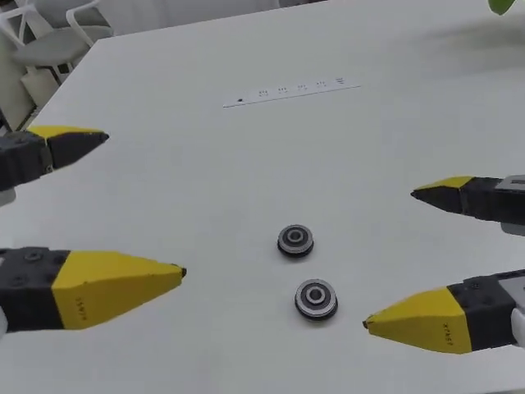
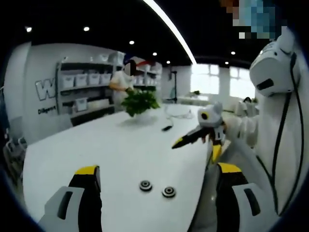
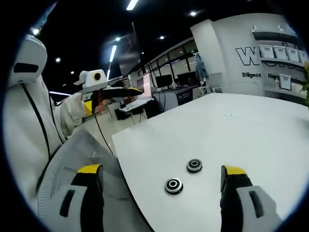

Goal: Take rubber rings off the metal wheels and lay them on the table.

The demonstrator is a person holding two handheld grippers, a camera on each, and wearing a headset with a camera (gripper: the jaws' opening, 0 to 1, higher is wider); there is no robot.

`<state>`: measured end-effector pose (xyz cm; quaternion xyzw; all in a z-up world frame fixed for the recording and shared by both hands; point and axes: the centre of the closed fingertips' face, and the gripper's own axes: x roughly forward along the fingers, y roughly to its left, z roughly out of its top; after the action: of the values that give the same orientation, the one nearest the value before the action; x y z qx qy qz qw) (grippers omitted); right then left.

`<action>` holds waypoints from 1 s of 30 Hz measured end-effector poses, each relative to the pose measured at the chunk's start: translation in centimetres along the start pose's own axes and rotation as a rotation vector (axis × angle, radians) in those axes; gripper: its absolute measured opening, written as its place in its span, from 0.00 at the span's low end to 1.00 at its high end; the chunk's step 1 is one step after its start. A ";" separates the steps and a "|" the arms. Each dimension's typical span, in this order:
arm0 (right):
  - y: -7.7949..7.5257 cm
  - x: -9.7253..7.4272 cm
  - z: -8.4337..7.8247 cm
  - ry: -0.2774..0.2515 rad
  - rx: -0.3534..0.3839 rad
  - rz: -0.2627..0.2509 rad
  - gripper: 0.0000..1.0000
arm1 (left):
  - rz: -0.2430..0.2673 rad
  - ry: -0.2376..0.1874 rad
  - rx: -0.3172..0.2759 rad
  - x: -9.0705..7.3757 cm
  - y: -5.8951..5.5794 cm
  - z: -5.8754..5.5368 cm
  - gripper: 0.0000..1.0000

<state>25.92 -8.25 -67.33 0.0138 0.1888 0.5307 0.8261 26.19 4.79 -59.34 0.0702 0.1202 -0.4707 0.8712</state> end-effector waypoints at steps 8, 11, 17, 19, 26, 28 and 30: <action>0.3 0.6 1.9 -0.036 -0.077 0.029 0.91 | -0.037 -0.054 0.092 1.3 -0.5 3.3 1.00; 0.1 0.8 2.1 -0.033 -0.091 0.033 0.90 | -0.056 -0.067 0.110 2.0 -0.7 3.9 1.00; 0.1 0.9 2.4 -0.036 -0.114 0.052 0.88 | -0.101 -0.042 0.144 3.5 -1.0 3.0 1.00; 0.0 1.1 2.3 -0.032 -0.115 0.055 0.87 | -0.104 -0.039 0.141 4.0 -0.9 2.6 1.00; -0.2 1.9 1.2 -0.022 -0.169 0.099 0.80 | -0.092 -0.048 0.154 5.6 -0.3 1.4 1.00; -0.2 2.2 1.0 -0.025 -0.160 0.112 0.79 | -0.079 -0.052 0.152 6.3 0.1 0.8 1.00; 0.0 2.5 0.7 -0.027 -0.154 0.123 0.79 | -0.065 -0.054 0.133 6.9 0.5 0.2 1.00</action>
<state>27.08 -5.93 -67.48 -0.0311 0.1351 0.5931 0.7931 30.23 -0.50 -61.07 0.1113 0.0674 -0.5075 0.8518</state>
